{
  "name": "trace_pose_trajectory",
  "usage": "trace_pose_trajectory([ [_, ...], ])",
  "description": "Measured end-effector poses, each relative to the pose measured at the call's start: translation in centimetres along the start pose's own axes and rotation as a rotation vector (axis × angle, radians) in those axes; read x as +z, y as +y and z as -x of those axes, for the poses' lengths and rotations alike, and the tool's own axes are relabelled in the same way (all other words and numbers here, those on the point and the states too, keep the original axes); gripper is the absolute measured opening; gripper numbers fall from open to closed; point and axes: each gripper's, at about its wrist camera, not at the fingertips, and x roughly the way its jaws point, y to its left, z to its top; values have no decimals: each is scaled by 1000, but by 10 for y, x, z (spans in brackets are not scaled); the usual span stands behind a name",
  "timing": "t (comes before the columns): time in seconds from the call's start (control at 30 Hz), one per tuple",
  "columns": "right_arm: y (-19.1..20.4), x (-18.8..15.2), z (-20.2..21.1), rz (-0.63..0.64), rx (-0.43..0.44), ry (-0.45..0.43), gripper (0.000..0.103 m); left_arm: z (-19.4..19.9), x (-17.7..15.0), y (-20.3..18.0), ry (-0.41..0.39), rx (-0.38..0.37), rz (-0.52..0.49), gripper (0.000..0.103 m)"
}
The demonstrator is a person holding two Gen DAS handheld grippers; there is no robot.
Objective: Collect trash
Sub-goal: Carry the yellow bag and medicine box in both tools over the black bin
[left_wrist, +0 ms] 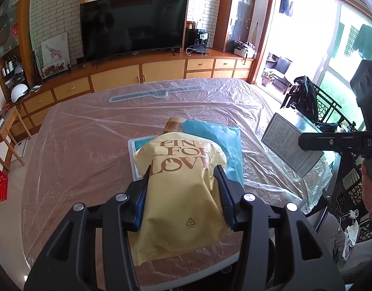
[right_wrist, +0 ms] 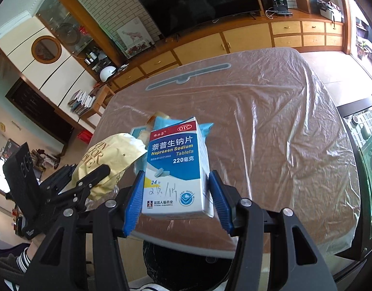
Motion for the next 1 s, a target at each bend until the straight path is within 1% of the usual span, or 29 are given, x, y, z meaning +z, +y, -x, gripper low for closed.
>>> trace_pose_trajectory([
  [0.27, 14, -44, 11, 67, 4, 33, 52, 15, -22, -8, 23, -6, 0, 50],
  [0.53, 26, -80, 22, 135, 19, 54, 52, 27, -43, -20, 42, -18, 0, 50],
  [1.0, 31, -116, 30, 197, 45, 129, 52, 45, -79, -49, 100, -64, -73, 50],
])
